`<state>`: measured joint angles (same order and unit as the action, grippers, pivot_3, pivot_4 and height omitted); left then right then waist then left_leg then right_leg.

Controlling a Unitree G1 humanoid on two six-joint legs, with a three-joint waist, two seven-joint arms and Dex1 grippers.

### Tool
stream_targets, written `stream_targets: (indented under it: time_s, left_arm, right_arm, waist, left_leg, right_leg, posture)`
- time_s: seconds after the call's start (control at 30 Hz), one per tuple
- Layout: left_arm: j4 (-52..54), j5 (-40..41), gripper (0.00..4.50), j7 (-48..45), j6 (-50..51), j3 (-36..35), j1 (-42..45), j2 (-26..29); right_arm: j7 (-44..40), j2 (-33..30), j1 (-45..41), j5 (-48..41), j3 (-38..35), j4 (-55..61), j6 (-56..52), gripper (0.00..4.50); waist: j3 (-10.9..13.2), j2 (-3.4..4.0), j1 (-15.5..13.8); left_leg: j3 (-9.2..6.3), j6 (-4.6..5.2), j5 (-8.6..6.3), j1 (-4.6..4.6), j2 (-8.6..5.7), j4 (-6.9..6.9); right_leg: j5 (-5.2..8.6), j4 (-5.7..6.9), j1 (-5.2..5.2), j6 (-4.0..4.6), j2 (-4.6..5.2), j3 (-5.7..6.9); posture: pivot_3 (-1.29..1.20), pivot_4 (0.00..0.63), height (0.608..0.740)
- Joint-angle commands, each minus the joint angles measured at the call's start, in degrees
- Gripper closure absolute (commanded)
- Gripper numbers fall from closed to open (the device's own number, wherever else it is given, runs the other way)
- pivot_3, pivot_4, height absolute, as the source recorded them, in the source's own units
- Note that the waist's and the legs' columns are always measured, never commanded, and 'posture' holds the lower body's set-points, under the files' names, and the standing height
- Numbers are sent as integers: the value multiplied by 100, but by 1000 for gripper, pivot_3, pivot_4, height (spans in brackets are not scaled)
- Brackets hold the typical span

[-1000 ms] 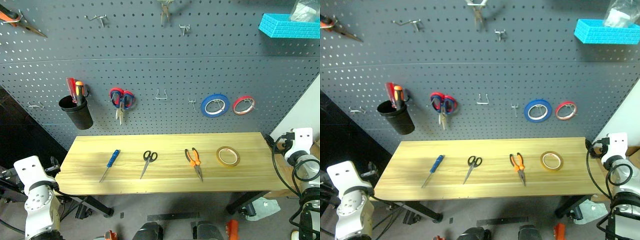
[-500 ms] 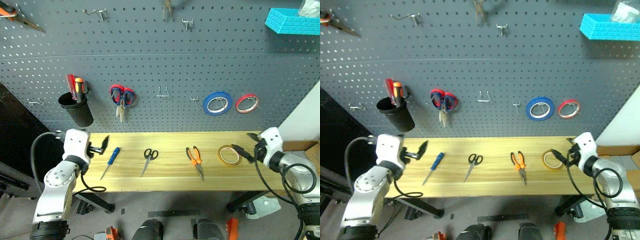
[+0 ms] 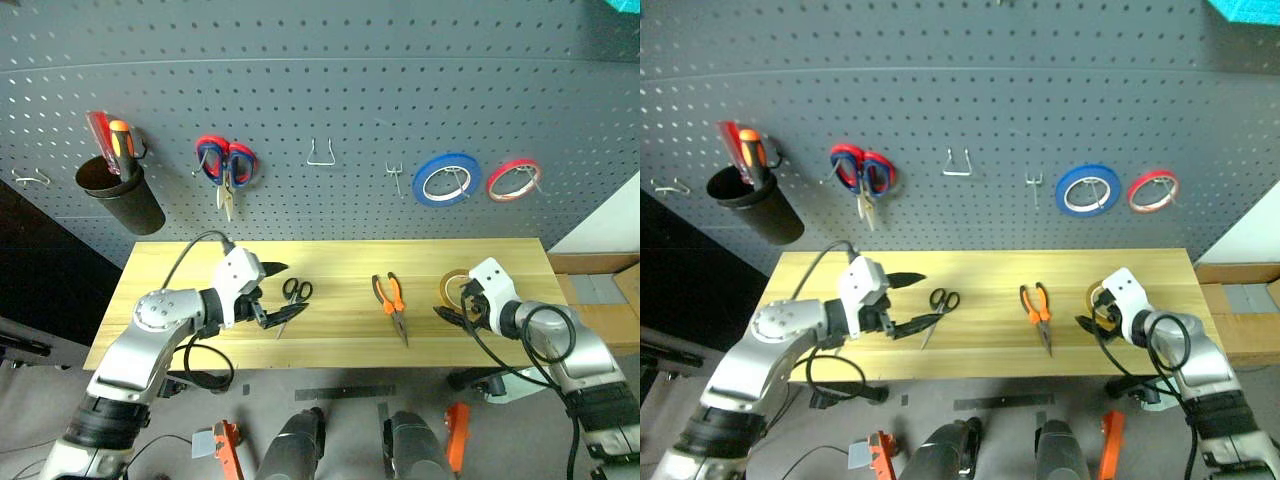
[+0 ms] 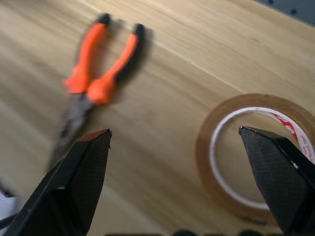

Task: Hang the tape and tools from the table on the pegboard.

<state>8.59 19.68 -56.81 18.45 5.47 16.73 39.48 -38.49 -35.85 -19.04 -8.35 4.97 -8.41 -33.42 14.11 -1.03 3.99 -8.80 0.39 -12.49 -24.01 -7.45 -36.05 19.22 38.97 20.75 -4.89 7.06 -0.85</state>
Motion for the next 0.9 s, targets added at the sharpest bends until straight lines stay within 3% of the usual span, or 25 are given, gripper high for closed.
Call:
stream_targets:
  time_s: [0.03,0.3,0.6,0.73,0.9]
  left_arm:
    - [19,206,47,-448,48,160,366,-79]
    - [-329,476,47,-1415,246,383,972,-151]
    - [-720,187,47,-1638,-121,428,1218,-223]
    - [-674,165,0,-1615,-137,367,1153,-215]
    - [-584,192,0,-1568,-82,261,1045,-130]
  right_arm:
    - [-21,50,-331,273,172,-616,235,0]
    - [-36,262,-1254,696,332,-2321,743,0]
    - [-417,373,-1888,1135,632,-3546,1257,0]
    - [-543,407,-1874,1381,868,-3496,1484,864]
    - [-620,458,-1741,1606,1059,-3325,1580,2501]
  waist:
    - [68,-14,30]
    - [386,-67,175]
    - [439,-102,214]
    - [439,-102,221]
    - [438,-104,243]
  left_leg:
    - [3,-4,2,-2,1,1]
    - [57,-4,2,-48,10,-5]
    - [62,-4,2,-51,12,-13]
    - [58,-4,2,-50,13,-18]
    - [59,-5,2,-50,13,-31]
  right_leg:
    - [0,0,3,0,0,1]
    - [-3,12,65,-4,1,-4]
    - [-9,7,66,-13,0,-1]
    - [-11,10,66,-13,-1,2]
    - [-18,12,65,-19,-1,3]
  posture:
    - [-137,344,740]
    - [-138,391,740]
    - [-148,381,740]
    - [-148,368,740]
    - [-148,345,740]
